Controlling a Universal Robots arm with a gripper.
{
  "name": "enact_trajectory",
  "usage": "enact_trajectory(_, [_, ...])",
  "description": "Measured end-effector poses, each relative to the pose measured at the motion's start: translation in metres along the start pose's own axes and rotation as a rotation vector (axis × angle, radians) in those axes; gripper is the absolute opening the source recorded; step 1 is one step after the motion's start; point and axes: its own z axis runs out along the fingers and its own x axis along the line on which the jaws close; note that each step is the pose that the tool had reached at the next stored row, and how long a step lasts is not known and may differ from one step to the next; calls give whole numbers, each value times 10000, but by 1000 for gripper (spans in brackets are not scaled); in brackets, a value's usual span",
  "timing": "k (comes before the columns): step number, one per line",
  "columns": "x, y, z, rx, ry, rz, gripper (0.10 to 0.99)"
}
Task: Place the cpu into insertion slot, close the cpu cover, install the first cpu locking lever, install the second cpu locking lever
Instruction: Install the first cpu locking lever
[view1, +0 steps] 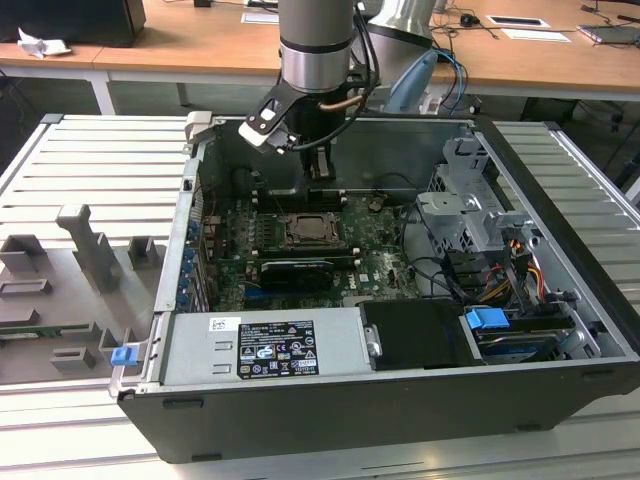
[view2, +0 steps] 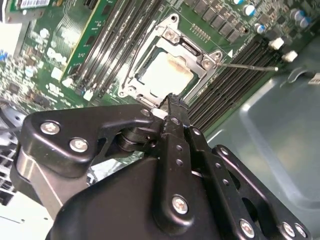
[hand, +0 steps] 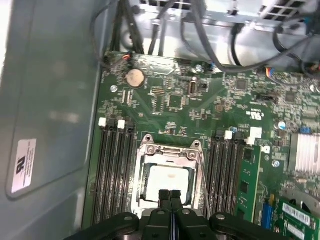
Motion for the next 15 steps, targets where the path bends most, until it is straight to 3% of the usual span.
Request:
enact_trajectory(13, [0,-5,13,21,171,-3007,106])
enact_trajectory(15, [1,-5,19,27,213,-3763,106])
